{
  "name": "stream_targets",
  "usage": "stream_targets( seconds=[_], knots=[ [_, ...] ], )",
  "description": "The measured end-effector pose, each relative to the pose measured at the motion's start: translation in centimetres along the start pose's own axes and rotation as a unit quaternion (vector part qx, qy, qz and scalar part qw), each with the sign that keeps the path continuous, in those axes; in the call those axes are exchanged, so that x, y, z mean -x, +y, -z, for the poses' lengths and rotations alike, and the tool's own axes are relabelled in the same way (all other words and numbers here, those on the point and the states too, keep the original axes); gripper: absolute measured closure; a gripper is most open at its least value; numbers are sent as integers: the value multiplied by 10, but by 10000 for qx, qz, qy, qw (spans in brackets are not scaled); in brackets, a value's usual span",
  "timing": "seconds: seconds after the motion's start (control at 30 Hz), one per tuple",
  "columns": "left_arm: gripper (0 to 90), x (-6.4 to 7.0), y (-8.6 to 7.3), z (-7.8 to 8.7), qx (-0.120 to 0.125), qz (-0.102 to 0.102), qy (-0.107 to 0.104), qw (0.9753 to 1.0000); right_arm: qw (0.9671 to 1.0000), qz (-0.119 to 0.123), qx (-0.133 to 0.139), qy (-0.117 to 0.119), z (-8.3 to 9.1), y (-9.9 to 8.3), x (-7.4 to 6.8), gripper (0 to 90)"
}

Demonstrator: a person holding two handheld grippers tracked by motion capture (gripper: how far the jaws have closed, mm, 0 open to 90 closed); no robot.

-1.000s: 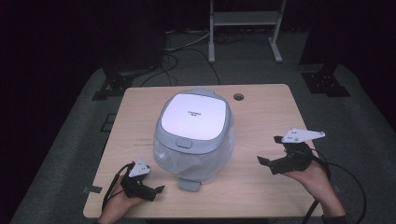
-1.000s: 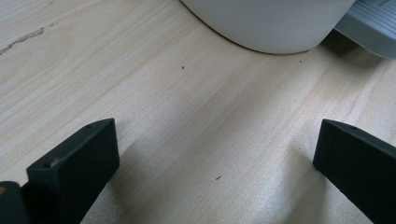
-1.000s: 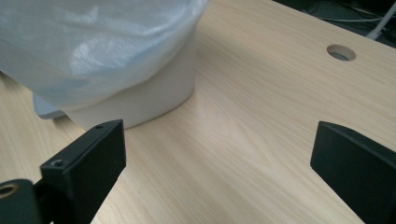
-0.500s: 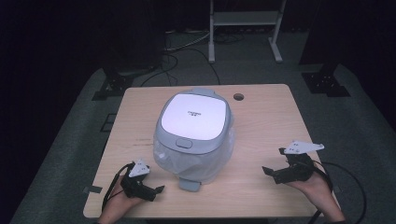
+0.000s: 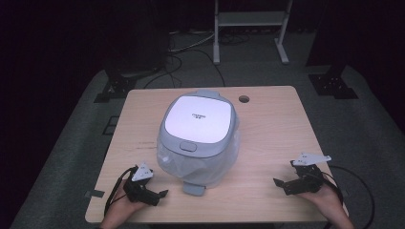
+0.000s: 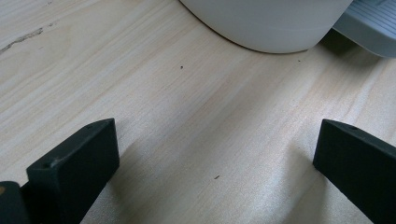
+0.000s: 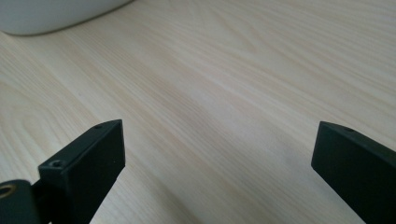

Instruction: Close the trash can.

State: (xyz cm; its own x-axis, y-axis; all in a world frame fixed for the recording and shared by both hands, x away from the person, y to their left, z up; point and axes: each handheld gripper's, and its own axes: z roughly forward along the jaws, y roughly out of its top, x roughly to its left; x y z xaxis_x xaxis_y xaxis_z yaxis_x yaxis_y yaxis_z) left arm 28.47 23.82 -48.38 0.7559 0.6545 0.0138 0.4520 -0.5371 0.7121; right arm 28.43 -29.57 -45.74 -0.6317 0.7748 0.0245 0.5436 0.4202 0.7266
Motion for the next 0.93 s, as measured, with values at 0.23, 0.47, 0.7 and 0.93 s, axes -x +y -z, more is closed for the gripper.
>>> stream_targets(
  seconds=[0.23,0.47,0.7,0.93],
  knots=[
    [0,0,0,0,-4,-11,-6,10000,9998,-73,-141,-91,-4,-13,6,20],
    [0,0,0,0,-4,-11,-6,10000,9993,-93,-282,-229,-9,-22,11,20],
    [0,0,0,0,-4,-15,-13,10000,9990,-136,-323,-261,-12,-26,16,6],
    [0,0,0,0,-4,2,12,10000,9993,-161,-183,-276,-12,-29,16,5]
  ],
)
